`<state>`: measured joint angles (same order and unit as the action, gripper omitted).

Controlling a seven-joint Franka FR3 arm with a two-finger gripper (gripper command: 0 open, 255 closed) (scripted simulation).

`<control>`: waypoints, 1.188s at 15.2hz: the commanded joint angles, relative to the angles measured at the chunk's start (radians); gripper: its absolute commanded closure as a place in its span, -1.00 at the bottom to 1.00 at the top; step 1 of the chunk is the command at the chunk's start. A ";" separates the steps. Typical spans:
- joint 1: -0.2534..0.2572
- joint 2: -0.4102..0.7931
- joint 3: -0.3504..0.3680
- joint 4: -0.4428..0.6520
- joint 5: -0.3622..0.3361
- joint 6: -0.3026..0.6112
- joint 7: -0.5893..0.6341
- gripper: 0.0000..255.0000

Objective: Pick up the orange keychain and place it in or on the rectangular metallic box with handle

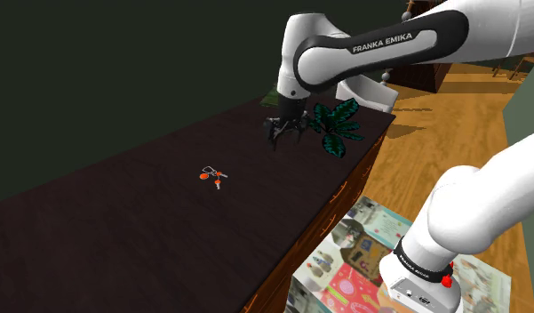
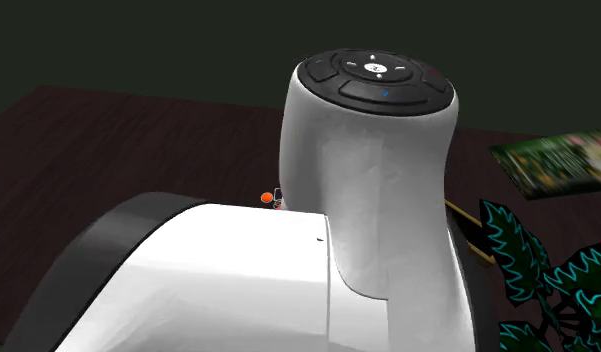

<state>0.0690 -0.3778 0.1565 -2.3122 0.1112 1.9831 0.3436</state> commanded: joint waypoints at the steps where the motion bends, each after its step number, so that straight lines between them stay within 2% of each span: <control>1: 0.006 0.068 0.032 0.026 -0.005 0.041 0.051 -1.00; 10: 0.034 0.421 0.121 0.265 -0.110 0.131 0.267 -1.00; 18: 0.110 0.745 0.125 0.570 -0.231 0.116 0.433 -1.00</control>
<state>0.1688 0.3227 0.2847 -1.7863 -0.1052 2.1026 0.7601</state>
